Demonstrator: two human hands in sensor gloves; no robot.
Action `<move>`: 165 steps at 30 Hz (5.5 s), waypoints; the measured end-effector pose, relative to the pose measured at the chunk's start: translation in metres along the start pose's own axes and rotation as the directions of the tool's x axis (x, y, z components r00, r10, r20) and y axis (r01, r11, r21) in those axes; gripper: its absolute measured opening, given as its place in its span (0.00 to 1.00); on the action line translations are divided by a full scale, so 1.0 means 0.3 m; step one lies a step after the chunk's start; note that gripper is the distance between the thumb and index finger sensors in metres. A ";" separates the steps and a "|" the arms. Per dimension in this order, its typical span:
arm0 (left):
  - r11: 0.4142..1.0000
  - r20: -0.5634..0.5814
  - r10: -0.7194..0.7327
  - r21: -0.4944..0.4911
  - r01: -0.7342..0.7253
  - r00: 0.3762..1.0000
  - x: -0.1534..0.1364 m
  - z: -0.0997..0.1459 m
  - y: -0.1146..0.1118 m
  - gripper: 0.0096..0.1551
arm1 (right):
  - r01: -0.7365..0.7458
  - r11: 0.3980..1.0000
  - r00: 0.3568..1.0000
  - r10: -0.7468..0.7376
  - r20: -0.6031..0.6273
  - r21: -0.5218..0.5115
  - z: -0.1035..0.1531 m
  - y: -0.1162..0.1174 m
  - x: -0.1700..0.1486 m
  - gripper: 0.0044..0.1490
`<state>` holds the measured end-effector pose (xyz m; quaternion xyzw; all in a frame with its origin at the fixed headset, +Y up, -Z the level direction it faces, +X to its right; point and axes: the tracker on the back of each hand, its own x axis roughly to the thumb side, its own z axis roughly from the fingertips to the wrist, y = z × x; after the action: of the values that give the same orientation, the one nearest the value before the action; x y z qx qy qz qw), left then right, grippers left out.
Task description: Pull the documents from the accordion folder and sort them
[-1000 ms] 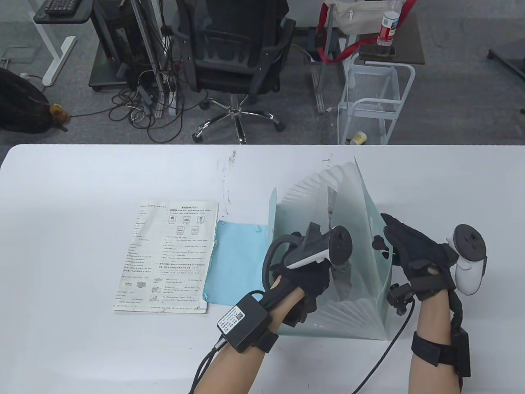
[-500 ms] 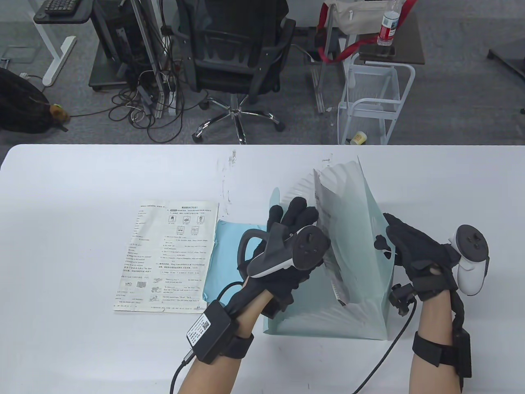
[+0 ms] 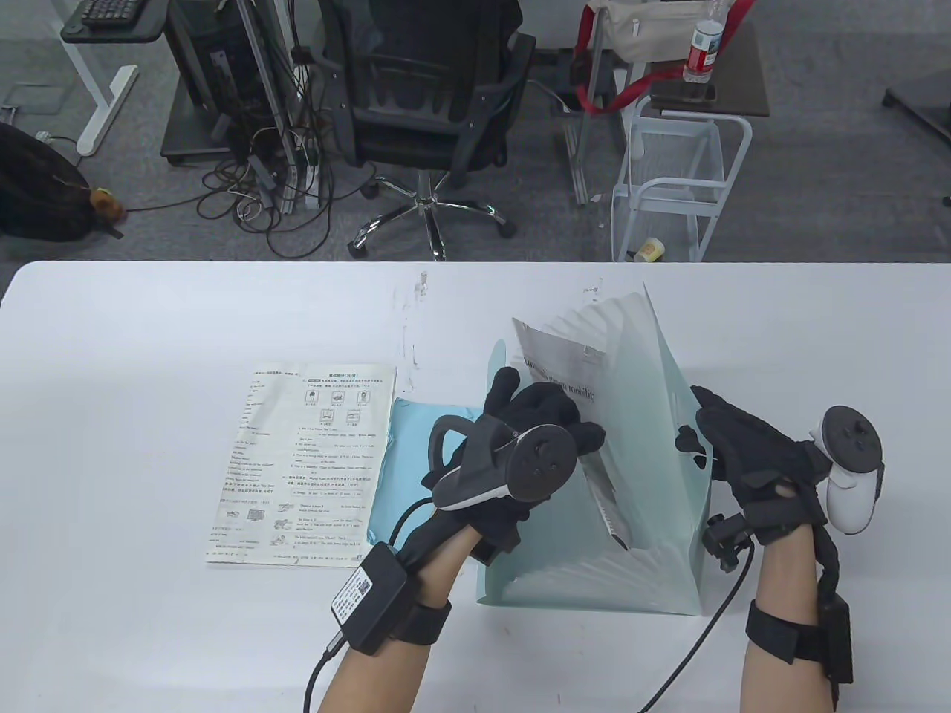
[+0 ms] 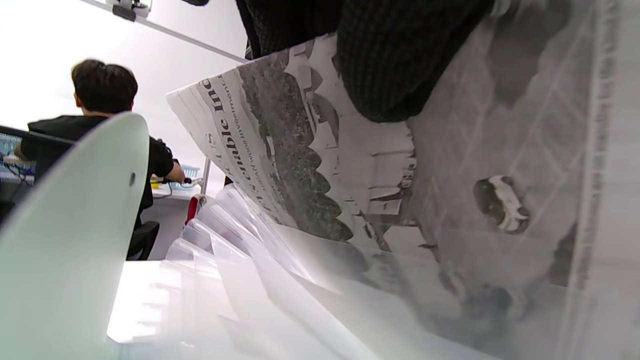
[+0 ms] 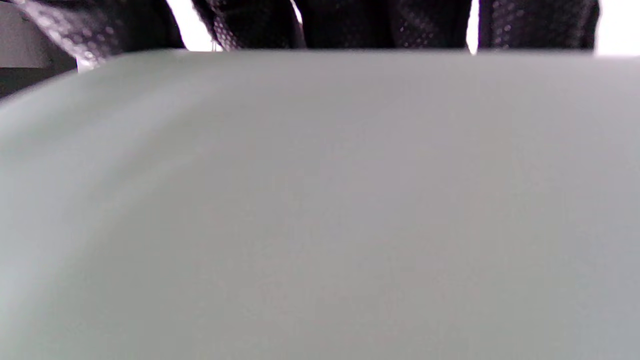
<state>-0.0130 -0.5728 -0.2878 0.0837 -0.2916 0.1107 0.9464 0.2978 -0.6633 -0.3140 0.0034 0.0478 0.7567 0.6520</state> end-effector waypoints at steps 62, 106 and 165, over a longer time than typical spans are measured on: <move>0.947 -0.613 -0.183 0.101 0.306 0.769 -0.634 0.278 -0.066 0.20 | -0.014 1.000 1.000 0.015 -0.008 0.015 -0.005 0.007 0.003 0.41; 0.936 -0.567 0.191 -0.140 -0.323 0.801 -0.585 0.421 -0.324 0.37 | -0.088 0.994 0.995 0.085 -0.044 -0.066 0.006 0.028 0.021 0.44; 0.889 -0.165 0.168 -0.401 -0.222 0.972 -0.190 0.350 -0.506 0.38 | -0.638 0.755 0.761 0.588 -0.275 -0.152 -0.052 0.235 -0.036 0.37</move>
<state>-0.0757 -0.7515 -0.2487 -0.1572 -0.2551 0.1456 0.9429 0.2287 -0.6853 -0.3234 -0.1386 0.0219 0.9250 0.3530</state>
